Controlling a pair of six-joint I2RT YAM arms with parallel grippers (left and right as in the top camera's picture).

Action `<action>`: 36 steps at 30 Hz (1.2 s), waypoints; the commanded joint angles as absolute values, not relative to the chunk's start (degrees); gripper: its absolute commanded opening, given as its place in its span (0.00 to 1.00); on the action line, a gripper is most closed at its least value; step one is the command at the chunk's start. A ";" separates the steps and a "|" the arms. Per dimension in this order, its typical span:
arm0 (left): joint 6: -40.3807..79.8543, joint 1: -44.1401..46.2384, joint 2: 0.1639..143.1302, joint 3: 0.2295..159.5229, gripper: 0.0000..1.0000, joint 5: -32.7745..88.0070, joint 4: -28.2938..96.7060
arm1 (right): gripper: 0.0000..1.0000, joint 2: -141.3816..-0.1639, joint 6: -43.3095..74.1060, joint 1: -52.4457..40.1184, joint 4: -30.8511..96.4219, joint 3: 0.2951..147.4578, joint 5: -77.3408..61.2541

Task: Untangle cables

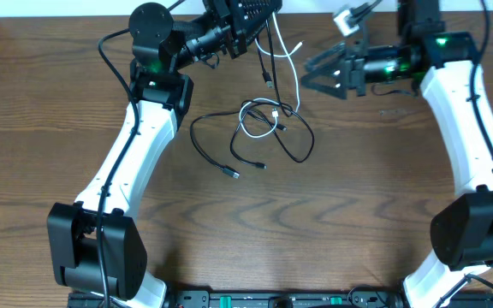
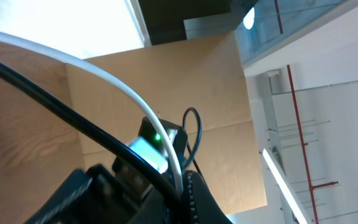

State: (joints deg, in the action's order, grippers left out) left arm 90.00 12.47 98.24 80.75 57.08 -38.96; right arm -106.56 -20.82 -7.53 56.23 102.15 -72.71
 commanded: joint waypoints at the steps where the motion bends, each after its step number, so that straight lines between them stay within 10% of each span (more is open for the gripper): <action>1: 89.01 12.23 96.99 81.49 0.07 56.27 -39.48 | 0.60 -106.41 -22.70 -11.11 54.76 102.10 -68.84; 11: 88.99 13.15 96.99 81.49 0.07 56.47 -39.48 | 0.36 -106.41 -6.90 -16.60 40.64 102.10 -45.08; 14: 88.99 13.19 96.99 81.49 0.07 56.49 -39.48 | 0.02 -106.41 -4.08 -16.82 40.23 102.10 -40.99; 18: 85.82 13.19 96.99 81.49 0.08 56.49 -39.46 | 0.01 -105.65 1.85 -15.31 42.96 102.13 -32.69; 26: 65.98 13.17 96.99 81.49 0.53 56.21 -21.26 | 0.01 -92.84 9.04 -10.02 48.71 102.32 -19.84; 36: 44.31 13.19 97.10 81.49 0.55 45.12 6.20 | 0.01 -79.22 14.13 -4.91 44.53 102.39 -20.86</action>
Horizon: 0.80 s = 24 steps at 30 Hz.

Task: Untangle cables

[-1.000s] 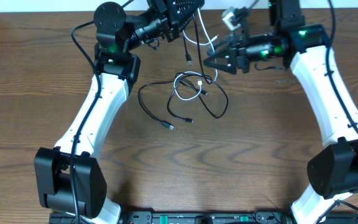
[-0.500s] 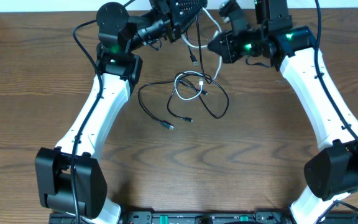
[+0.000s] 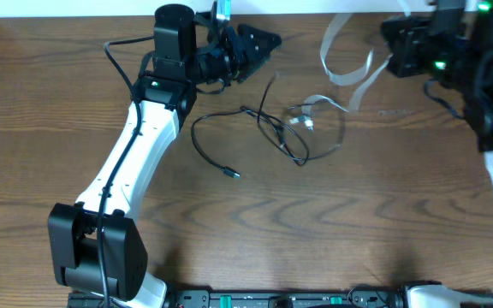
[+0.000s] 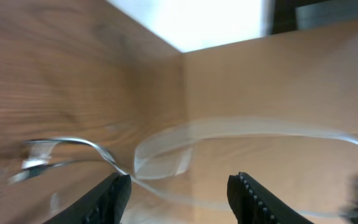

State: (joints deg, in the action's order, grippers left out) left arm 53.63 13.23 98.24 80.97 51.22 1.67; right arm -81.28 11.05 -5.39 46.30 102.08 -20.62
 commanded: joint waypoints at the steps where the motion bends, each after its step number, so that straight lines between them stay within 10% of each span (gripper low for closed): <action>1: 43.05 13.19 97.10 81.49 0.55 44.07 7.57 | 0.01 -78.46 14.81 -4.91 43.24 102.39 -21.96; 16: 28.14 13.26 97.10 81.49 0.56 38.37 18.15 | 0.01 -75.94 34.81 -4.91 5.17 102.45 -22.17; 24: 19.70 14.04 97.10 81.49 0.57 43.83 19.92 | 0.01 -80.20 36.45 -5.34 16.45 102.45 -18.55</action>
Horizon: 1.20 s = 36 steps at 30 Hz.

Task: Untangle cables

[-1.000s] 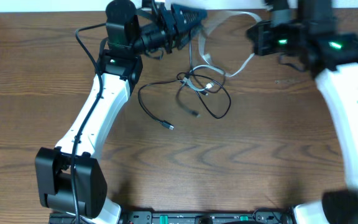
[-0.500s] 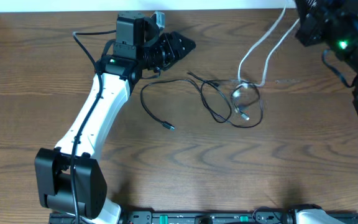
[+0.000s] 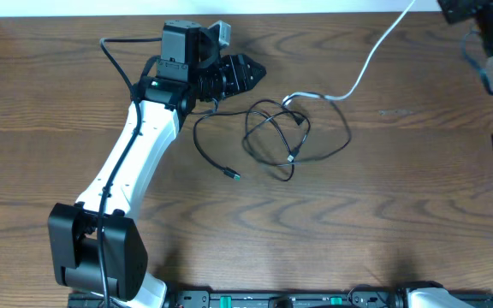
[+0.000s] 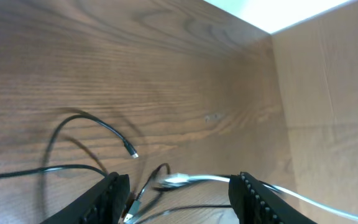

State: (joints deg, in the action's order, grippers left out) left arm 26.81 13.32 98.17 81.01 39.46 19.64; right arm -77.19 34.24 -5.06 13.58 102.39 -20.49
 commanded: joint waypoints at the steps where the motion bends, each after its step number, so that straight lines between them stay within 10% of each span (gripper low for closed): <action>1: 18.44 14.55 97.10 81.49 0.57 44.66 19.92 | 0.01 -80.73 36.75 -5.34 16.58 102.45 -18.83; 7: 18.35 20.05 98.48 81.47 0.75 44.36 20.49 | 0.01 -82.30 38.15 -5.30 14.70 102.72 -20.25; 31: 39.42 40.53 110.45 81.47 0.66 22.63 9.67 | 0.01 -82.52 38.87 -5.23 20.23 111.33 -19.84; 33: 39.55 40.86 111.39 81.47 0.56 21.04 9.58 | 0.01 -82.52 38.48 -5.17 20.23 111.33 -19.79; 36: 39.48 40.75 111.68 81.47 0.09 16.75 10.41 | 0.01 -82.50 38.28 -4.51 20.45 111.33 -19.64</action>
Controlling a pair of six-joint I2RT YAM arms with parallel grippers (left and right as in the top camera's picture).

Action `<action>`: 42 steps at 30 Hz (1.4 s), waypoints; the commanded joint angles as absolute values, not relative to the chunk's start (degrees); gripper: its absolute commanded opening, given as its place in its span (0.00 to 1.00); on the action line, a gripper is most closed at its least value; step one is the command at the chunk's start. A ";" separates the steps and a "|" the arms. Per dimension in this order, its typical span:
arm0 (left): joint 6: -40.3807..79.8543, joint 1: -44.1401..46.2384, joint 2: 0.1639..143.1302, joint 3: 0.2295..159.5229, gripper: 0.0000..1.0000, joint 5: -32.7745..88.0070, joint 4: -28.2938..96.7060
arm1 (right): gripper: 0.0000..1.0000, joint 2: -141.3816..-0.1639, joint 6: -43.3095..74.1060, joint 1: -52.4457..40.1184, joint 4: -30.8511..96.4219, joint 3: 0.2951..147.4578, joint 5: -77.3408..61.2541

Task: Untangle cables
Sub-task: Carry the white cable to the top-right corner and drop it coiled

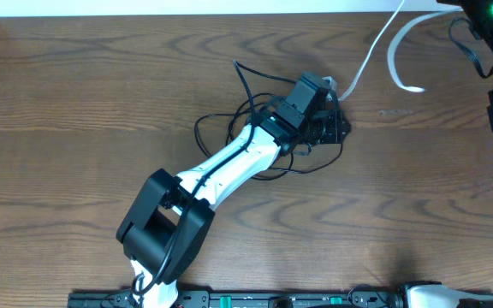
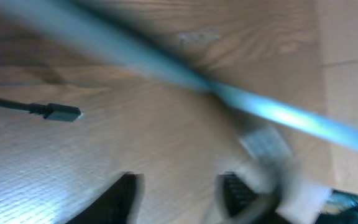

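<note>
A white cable [image 1: 365, 58] runs from the table's middle up and off the top edge, and a broad white loop of it [image 1: 396, 64] hangs at the upper right. Black cables [image 1: 240, 94] lie tangled in the middle, partly under my left arm. My left gripper [image 1: 330, 122] is low over the table beside the white cable's lower end. In the blurred left wrist view it [image 2: 180, 190] is open; the white cable [image 2: 278, 115] crosses above its fingers [image 2: 126, 193], and a black plug [image 2: 58, 112] lies to the left. The right arm [image 1: 490, 21] shows at the top right; its fingers are out of frame.
The brown wooden table [image 1: 75, 171] fills the overhead view. A pale cardboard wall [image 2: 353, 74] stands along the table's right side in the left wrist view. The white back edge [image 1: 144, 7] runs along the top.
My left arm has reached from the table's back left to its middle, over the black tangle, its open gripper now at the white cable's lower end. A white loop now hangs at the upper right.
First both grippers were at the back, the left one holding black and white cables aloft. Then the left gripper was open and the right arm had pulled the white cable away rightward. The white cable then stretched to the top right, and now my left gripper is beside it.
</note>
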State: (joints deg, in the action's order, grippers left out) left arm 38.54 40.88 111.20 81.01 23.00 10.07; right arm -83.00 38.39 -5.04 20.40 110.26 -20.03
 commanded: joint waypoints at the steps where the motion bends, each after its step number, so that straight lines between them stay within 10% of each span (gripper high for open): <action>1: 38.87 40.45 111.66 81.47 0.08 14.83 10.63 | 0.01 -82.50 38.28 -3.64 20.91 111.33 -19.64; 19: 28.53 20.64 97.21 81.47 0.07 47.00 19.51 | 0.01 -86.76 28.27 24.12 39.72 111.33 -6.22; 42: 28.10 22.70 97.14 81.47 0.13 34.83 23.24 | 0.01 -119.87 18.83 24.64 17.08 125.49 -7.75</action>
